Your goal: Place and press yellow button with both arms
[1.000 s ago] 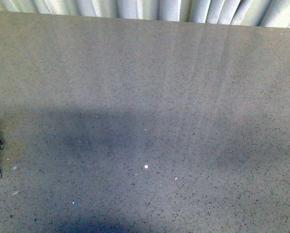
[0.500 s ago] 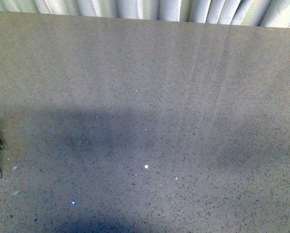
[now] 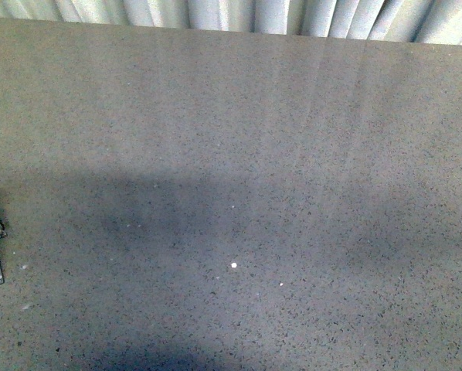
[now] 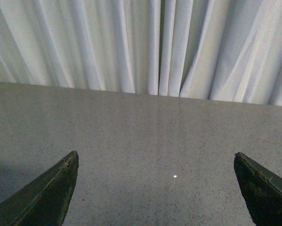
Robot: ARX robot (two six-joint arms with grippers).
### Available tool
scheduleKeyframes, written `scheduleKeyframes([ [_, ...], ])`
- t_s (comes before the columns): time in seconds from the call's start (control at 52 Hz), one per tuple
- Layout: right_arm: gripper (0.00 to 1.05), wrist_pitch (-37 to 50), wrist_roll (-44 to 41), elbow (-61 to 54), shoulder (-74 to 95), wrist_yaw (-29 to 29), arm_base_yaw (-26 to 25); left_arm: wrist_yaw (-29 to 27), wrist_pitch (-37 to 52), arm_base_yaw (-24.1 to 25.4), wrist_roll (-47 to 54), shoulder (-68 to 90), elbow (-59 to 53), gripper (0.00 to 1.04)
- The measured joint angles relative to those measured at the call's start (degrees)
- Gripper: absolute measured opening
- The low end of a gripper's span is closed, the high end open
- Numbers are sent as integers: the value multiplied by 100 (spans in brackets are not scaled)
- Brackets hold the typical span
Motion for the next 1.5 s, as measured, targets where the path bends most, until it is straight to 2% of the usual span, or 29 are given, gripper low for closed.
scheduleKeyframes([
  [0.192,96,0,-2,0,0,0,-2,-376,15,-1576,-382,192,413,34],
  [0.423,96,0,0,0,0,0,-2,-820,472,-3552,-748,1670,1172,34],
  [0.519,96,0,0,0,0,0,-2,-872,522,-3943,-769,2094,1416,34],
  [0.788,96,0,0,0,0,0,0,-1025,638,-4529,-831,3075,1939,34],
  [1.25,96,0,-2,0,0,0,-2,-1344,846,-4946,-855,3821,2131,34],
  [1.288,96,0,0,0,0,0,0,-1351,857,-4966,-872,3825,2131,38],
  [1.404,96,0,0,0,0,0,0,-1333,863,-5056,-909,3864,2131,63],
  [1.5,96,0,0,0,0,0,-2,-1331,874,-5082,-946,3864,2116,78],
])
